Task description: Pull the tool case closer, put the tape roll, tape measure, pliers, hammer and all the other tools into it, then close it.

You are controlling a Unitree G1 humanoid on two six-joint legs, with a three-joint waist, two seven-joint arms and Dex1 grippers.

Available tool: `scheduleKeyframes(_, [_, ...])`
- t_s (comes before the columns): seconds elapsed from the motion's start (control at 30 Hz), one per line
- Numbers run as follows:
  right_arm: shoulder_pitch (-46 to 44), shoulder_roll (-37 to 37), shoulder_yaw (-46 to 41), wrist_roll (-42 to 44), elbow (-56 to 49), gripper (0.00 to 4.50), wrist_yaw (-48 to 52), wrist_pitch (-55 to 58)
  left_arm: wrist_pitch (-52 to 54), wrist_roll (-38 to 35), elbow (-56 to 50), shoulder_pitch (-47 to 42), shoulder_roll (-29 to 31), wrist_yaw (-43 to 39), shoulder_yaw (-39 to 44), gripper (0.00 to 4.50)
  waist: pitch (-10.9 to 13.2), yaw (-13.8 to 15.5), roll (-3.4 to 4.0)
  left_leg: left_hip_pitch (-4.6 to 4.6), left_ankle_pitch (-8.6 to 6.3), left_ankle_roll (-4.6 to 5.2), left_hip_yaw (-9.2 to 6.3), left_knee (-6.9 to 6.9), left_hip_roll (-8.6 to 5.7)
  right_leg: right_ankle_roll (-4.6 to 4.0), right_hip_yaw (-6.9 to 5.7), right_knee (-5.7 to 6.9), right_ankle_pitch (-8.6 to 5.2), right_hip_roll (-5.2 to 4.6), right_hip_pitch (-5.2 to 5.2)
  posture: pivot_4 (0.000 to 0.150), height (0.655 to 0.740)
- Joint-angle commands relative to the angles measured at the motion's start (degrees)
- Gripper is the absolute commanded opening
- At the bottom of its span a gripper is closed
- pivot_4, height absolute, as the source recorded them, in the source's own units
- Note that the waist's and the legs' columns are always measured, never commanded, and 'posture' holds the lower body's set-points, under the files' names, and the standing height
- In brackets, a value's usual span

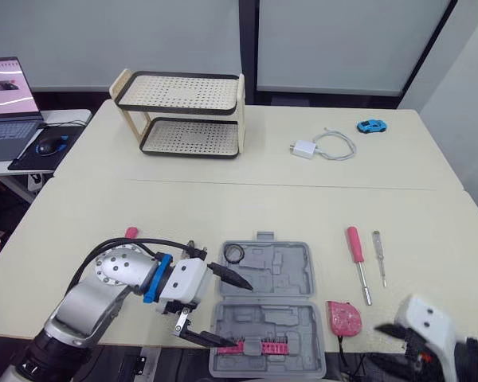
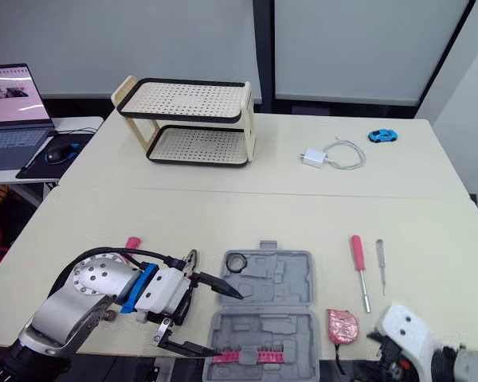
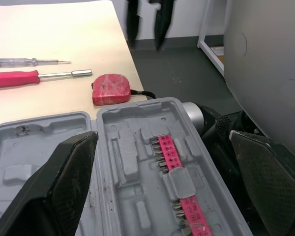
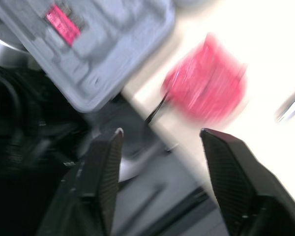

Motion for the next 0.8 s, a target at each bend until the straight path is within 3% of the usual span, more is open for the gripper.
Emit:
scheduleKeyframes(0.03, [-4.41, -1.67, 2.71, -7.4, 7.87, 3.72, 6.83, -15.18, 0.47, -0.98, -2.21, 0.3, 0.57, 0.53, -0.16, 4.5, 0.02, 0.14, -0.08, -0.02, 0.0, 0.0, 0.01, 0.01, 0.0, 0.0, 0.0, -0.01, 0.0, -0.02, 0.0, 0.15, 0.735])
scheduleKeyframes(0.1, [-7.75, -2.47, 6.56, -10.74, 12.97, 4.42, 9.78, -21.93, 0.66, -1.01, -2.69, 0.49, 0.67, 0.71, -0.21, 4.5, 0.02, 0.43, -0.09, -0.04, 0.0, 0.0, 0.04, 0.02, -0.01, -0.03, 0.02, -0.07, 0.02, -0.04, 0.01, 0.15, 0.735])
scheduleKeyframes(0.13, [-9.38, -2.71, 8.67, -12.64, 15.55, 4.47, 10.9, -25.38, 0.8, -1.04, -2.99, 0.61, 0.71, 0.86, -0.22, 4.5, 0.03, 0.54, -0.09, -0.05, 0.0, 0.0, 0.04, 0.01, -0.02, -0.23, 0.02, -0.08, 0.14, -0.05, 0.0, 0.15, 0.735])
scheduleKeyframes(0.37, [-18.67, -3.29, 22.06, -21.81, 28.42, 4.47, 16.61, -39.08, 1.6, -1.48, -5.18, 2.27, 1.89, 1.41, 0.28, 4.5, 0.06, 0.77, -0.02, -0.02, 0.0, 0.0, 0.06, 0.02, -0.02, -0.28, 0.02, -0.03, 0.16, -0.05, 0.0, 0.15, 0.735])
scheduleKeyframes(0.8, [-28.13, 0.33, 31.35, -27.96, 35.98, 4.47, 15.7, -39.14, 1.08, -0.79, -4.63, 2.43, 1.95, 1.26, -0.55, 4.5, 0.07, 0.83, -0.01, 0.01, 0.0, 0.0, 0.05, 0.03, -0.02, -0.29, 0.02, -0.01, 0.17, -0.05, 0.01, 0.15, 0.735])
